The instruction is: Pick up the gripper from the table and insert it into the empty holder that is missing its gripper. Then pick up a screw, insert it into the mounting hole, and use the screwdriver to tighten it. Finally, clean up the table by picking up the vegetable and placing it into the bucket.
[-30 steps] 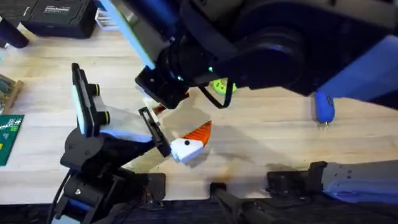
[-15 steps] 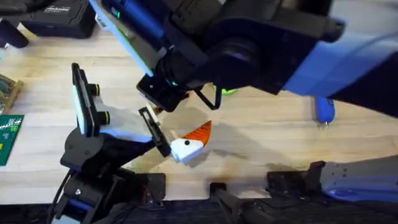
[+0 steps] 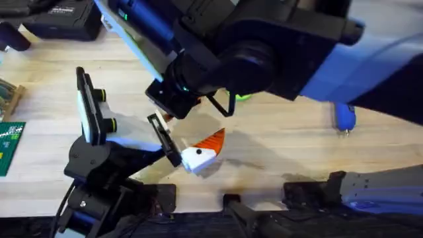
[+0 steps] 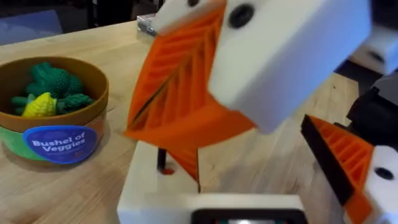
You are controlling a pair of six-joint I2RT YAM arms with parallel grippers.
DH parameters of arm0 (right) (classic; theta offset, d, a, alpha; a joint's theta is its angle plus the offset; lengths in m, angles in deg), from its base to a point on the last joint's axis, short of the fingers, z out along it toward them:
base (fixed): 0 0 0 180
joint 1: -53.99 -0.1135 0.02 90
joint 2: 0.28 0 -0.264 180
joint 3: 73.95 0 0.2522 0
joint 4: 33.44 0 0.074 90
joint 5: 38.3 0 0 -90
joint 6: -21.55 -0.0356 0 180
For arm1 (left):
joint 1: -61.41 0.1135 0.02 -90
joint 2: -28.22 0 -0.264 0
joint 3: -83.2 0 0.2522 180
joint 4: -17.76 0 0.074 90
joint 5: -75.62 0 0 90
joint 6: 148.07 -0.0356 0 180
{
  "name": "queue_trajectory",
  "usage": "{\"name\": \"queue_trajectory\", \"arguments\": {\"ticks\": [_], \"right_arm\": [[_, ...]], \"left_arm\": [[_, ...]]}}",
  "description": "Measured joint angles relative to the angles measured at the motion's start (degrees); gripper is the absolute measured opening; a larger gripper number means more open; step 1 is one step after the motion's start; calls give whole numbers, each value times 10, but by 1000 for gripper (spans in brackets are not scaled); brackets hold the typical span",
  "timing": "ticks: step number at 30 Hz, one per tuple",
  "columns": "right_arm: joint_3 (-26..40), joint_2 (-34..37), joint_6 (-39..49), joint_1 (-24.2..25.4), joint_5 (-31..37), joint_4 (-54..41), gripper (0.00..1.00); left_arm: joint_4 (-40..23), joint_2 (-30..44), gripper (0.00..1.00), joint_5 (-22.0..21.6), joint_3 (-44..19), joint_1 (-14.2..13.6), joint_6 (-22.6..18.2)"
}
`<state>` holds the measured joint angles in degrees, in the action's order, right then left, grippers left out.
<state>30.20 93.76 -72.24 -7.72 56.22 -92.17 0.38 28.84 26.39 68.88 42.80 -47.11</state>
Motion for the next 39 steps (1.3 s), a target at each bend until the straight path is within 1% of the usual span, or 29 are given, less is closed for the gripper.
{"name": "queue_trajectory", "arguments": {"ticks": [28, 39], "right_arm": [[0, -1, 9, 0, 0, -1, 6], [0, -18, 9, 0, 0, -4, 6]], "left_arm": [[0, 0, 986, 0, 0, 0, 0], [0, 0, 986, 0, 0, 0, 0]]}}
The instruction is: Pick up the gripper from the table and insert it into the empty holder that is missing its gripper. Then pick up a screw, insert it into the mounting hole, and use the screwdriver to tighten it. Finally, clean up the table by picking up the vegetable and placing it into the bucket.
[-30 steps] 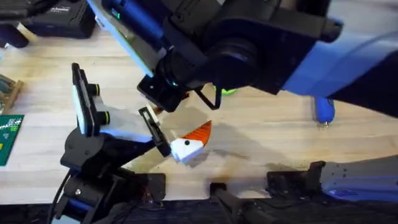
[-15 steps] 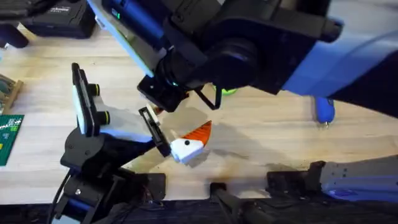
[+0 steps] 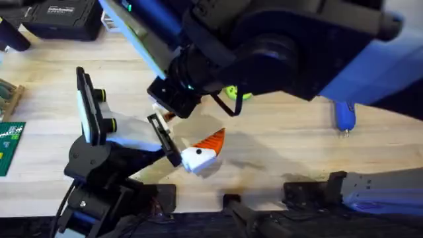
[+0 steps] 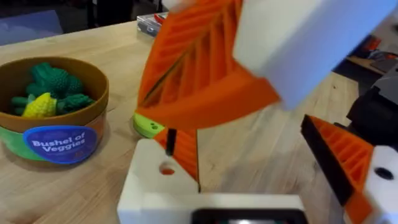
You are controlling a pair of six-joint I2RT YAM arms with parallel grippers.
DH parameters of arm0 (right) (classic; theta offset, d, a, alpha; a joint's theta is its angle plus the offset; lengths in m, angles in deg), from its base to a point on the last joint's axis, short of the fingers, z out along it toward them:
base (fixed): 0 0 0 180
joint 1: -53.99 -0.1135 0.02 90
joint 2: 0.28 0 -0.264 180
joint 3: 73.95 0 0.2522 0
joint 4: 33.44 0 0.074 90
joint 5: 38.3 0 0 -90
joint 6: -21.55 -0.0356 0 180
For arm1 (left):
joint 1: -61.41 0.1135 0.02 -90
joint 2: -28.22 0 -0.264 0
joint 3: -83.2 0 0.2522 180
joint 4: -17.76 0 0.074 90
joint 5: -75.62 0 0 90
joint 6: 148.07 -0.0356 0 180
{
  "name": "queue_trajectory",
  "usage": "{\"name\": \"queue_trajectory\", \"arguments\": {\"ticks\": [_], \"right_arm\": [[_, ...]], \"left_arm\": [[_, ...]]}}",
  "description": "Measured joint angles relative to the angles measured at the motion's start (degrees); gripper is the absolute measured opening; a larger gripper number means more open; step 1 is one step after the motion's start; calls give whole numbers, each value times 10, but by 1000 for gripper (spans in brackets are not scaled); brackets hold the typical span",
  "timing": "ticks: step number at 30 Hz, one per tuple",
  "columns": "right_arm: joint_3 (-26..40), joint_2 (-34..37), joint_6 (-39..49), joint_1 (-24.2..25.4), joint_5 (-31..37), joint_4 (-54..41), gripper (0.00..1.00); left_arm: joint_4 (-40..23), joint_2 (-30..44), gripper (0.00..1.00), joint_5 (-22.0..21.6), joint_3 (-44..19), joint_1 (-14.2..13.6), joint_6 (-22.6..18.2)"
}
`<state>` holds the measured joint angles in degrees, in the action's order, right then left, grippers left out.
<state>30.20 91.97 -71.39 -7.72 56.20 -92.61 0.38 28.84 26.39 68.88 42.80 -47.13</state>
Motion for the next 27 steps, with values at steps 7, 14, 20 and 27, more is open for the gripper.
{"name": "queue_trajectory", "arguments": {"ticks": [7, 14, 20, 27], "right_arm": [[0, 1, 0, 0, 0, 0, 6], [0, 11, 0, 0, 0, 0, 6], [0, 19, 0, 0, 0, -1, 6], [0, 20, 0, 0, 0, -16, 5]], "left_arm": [[0, 0, 986, 0, 0, 0, 0], [0, 0, 986, 0, 0, 0, 0], [0, 0, 986, 0, 0, 0, 0], [0, 0, 985, 0, 0, 0, 0]]}}
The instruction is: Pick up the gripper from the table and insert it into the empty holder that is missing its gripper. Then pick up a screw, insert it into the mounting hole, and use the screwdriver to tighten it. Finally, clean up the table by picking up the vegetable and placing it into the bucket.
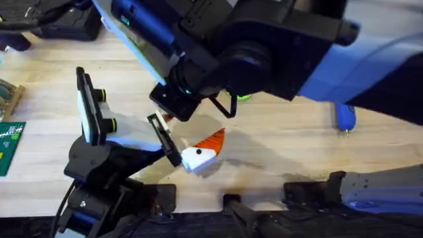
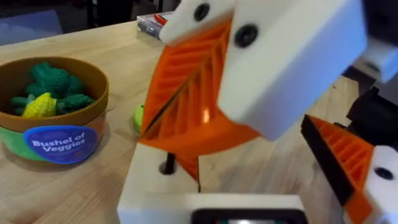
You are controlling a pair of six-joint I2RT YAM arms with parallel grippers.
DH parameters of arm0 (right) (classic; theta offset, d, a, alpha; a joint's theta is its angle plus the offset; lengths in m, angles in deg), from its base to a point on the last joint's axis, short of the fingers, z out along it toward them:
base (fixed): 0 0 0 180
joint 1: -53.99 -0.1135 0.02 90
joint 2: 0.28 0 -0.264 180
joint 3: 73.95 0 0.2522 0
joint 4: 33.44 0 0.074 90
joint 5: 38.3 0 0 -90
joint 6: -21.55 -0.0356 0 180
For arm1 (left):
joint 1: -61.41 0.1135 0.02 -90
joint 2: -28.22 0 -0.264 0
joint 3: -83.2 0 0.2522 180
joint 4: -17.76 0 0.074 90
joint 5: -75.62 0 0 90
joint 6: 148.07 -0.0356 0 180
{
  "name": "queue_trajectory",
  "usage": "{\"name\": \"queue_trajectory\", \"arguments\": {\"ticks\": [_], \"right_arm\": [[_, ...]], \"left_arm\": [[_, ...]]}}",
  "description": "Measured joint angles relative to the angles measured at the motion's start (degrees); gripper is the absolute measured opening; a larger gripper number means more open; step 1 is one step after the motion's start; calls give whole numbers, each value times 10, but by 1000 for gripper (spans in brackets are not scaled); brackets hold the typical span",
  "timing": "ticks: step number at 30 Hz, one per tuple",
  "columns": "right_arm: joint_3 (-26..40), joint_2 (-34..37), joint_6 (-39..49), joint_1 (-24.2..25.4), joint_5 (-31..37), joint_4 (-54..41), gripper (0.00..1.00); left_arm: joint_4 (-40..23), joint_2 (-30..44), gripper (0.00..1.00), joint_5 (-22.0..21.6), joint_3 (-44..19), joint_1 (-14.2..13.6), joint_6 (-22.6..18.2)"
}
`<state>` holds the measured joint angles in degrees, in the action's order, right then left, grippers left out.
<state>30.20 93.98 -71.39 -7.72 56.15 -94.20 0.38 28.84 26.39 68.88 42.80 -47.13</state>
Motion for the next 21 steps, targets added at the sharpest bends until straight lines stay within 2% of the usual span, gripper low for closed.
{"name": "queue_trajectory", "arguments": {"ticks": [21], "right_arm": [[4, 20, 0, 0, 2, 2, 5]], "left_arm": [[0, 0, 986, 2, 0, 0, 5]]}}
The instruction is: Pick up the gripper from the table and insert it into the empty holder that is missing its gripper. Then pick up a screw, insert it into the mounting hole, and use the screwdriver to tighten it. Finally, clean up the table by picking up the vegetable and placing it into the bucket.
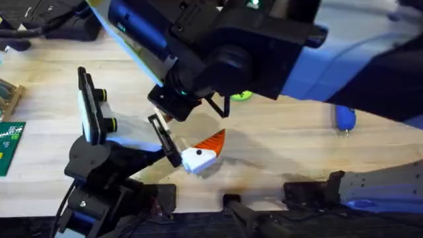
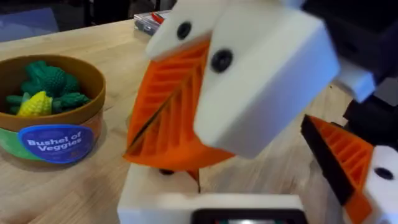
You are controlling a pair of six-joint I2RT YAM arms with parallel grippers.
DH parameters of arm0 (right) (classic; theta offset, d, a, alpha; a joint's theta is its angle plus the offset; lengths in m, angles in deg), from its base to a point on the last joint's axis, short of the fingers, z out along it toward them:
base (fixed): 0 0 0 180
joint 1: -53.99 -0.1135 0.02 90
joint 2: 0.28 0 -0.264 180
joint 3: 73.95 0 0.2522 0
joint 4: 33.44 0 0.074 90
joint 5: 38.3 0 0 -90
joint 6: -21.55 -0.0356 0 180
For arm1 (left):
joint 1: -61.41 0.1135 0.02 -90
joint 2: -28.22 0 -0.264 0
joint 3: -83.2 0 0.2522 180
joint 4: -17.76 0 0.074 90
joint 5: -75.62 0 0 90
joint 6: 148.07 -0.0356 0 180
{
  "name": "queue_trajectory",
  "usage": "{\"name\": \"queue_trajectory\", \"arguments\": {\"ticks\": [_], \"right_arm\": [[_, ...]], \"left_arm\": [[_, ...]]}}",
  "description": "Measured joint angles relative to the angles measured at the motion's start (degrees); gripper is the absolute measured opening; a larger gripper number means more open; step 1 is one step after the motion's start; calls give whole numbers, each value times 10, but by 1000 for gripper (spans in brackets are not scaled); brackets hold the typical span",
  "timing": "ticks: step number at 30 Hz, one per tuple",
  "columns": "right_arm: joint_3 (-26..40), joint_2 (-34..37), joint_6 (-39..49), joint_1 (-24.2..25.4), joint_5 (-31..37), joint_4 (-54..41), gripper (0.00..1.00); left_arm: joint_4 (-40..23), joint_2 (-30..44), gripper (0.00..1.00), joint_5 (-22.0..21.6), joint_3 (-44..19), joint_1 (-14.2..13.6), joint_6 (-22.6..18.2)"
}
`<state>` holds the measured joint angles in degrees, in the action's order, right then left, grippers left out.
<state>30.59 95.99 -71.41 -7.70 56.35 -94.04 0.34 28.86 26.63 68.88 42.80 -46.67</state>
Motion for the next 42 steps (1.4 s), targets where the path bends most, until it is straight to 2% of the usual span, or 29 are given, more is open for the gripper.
{"name": "queue_trajectory", "arguments": {"ticks": [5, 7, 10, 15, 16, 24, 30, 34, 37, 42], "right_arm": [[1, 0, 0, 0, 0, -3, 7], [1, 0, -2, 0, 0, -6, 109], [1, -1, 0, 0, 3, -13, 323], [1, -11, 1, 13, 30, -16, 949], [1, -15, 0, 15, 30, -16, 981], [1, -73, -7, 32, 33, -26, 993], [1, -146, -46, 95, 33, -96, 993], [-3, -168, -67, 141, 24, -133, 992], [-44, -197, -80, 157, 15, -114, 992], [-174, -298, -95, 161, -10, -60, 993]], "left_arm": [[0, 0, 986, 2, 0, 0, 0], [0, 0, 985, 1, 0, 0, -1], [0, 0, 986, 1, 0, 0, -2], [0, 0, 985, -1, 0, 0, -2], [0, 0, 986, -1, 0, 0, -3], [0, 0, 986, -1, 0, 0, -4], [0, 0, 986, -1, 0, 0, -5], [0, 0, 986, -1, 0, 0, -5], [0, 0, 986, -1, 0, 0, -5], [0, 0, 986, -1, 0, 0, -5]]}}
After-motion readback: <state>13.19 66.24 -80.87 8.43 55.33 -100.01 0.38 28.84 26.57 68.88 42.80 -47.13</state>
